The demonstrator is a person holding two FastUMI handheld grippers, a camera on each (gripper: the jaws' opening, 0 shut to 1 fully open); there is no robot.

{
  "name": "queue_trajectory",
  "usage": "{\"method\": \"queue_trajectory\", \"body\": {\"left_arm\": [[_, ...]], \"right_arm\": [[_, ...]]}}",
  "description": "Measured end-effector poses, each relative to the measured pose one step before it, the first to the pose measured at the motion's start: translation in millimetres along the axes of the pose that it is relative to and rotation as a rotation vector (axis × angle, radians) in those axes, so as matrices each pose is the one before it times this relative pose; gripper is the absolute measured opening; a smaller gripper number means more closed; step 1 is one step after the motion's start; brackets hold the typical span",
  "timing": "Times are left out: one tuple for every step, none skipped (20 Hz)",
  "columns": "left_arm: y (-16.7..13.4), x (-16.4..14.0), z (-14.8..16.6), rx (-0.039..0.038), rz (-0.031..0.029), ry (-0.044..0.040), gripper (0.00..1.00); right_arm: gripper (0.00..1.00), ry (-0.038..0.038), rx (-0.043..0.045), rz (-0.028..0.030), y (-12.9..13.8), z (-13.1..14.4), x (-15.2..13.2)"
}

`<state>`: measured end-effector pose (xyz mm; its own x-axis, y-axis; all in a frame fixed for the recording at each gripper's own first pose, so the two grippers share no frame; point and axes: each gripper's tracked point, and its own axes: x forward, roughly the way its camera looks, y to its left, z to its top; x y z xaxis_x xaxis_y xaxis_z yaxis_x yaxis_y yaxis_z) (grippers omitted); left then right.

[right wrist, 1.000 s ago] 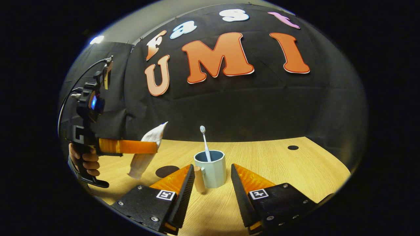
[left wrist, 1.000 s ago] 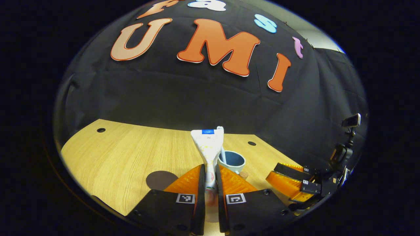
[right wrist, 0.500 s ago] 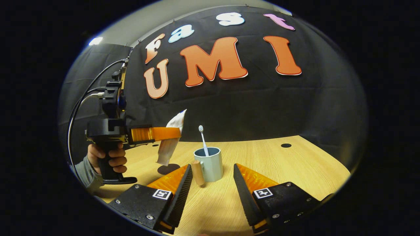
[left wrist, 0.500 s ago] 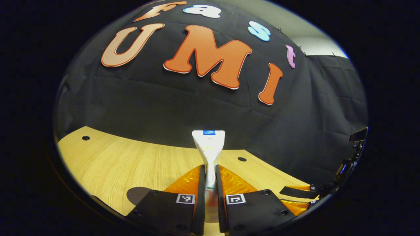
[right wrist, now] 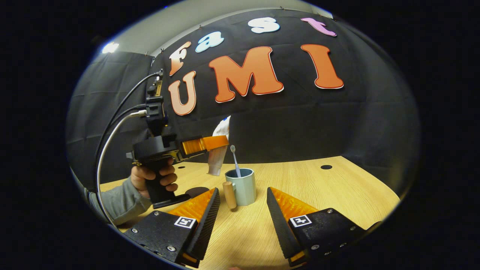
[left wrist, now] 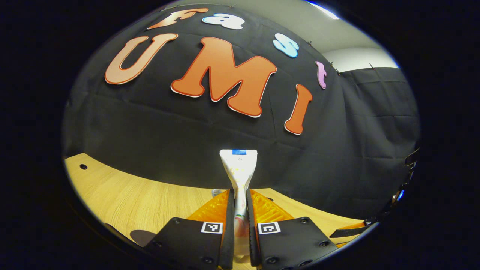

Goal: Put the toothbrush and toothpaste on the desktop into the cup, then pick up the cup and place it on the coaster on the desktop.

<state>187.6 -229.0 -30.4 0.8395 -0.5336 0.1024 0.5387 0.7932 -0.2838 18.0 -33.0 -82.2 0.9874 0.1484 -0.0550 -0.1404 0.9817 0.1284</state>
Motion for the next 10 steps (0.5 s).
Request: {"method": "queue_trajectory", "body": {"left_arm": [[0.28, 3.68, 1.42, 0.00354, -0.00564, -0.01164, 0.2], [1.01, 3.76, 0.74, 0.00967, 0.00145, -0.01073, 0.2], [1.45, 4.79, 0.29, 0.01038, 0.00017, -0.00892, 0.2], [0.13, 4.02, -1.93, 0.00664, -0.0002, -0.00678, 0.2], [-0.15, 3.11, -1.83, 0.00015, -0.00471, -0.00647, 0.2], [-0.19, 3.5, -3.04, -0.00626, -0.00842, -0.00308, 0.2], [-1.52, 4.14, -1.39, -0.01282, -0.01374, -0.00721, 0.2], [-1.07, 2.69, -1.09, -0.00715, -0.00872, -0.00665, 0.2], [0.88, 3.08, -1.34, 0.0032, -0.00429, -0.00729, 0.2], [2.68, 0.89, -4.01, 0.01203, 0.00683, -0.00287, 0.2]], "right_arm": [[0.76, -0.00109, -0.00126, -0.0035, -1.94, -1.23, -2.3], [0.76, 0.00401, -0.00132, -0.00607, -2.35, -1.24, -1.86], [0.76, 0.00473, 0.00184, -0.00324, -2.05, -1.43, -1.6], [0.76, 0.00397, 0.00408, -0.00178, -0.87, -0.44, -1.35], [0.76, 0.00169, 0.00358, -0.00317, -2.22, -1.6, -2.32], [0.76, -0.00188, 0.00395, 0.00289, -0.79, -0.46, -1.0], [0.76, 0.00111, 0.00563, 0.00107, -0.28, -2.33, -0.75], [0.76, 0.00328, 0.00644, -0.00014, -0.83, -0.91, 1.07], [0.76, 0.00687, 0.00513, -0.00371, -1.69, -2.33, 1.37], [0.76, 0.0036, 0.00319, 0.00064, -0.05, -1.28, 1.01]]}}
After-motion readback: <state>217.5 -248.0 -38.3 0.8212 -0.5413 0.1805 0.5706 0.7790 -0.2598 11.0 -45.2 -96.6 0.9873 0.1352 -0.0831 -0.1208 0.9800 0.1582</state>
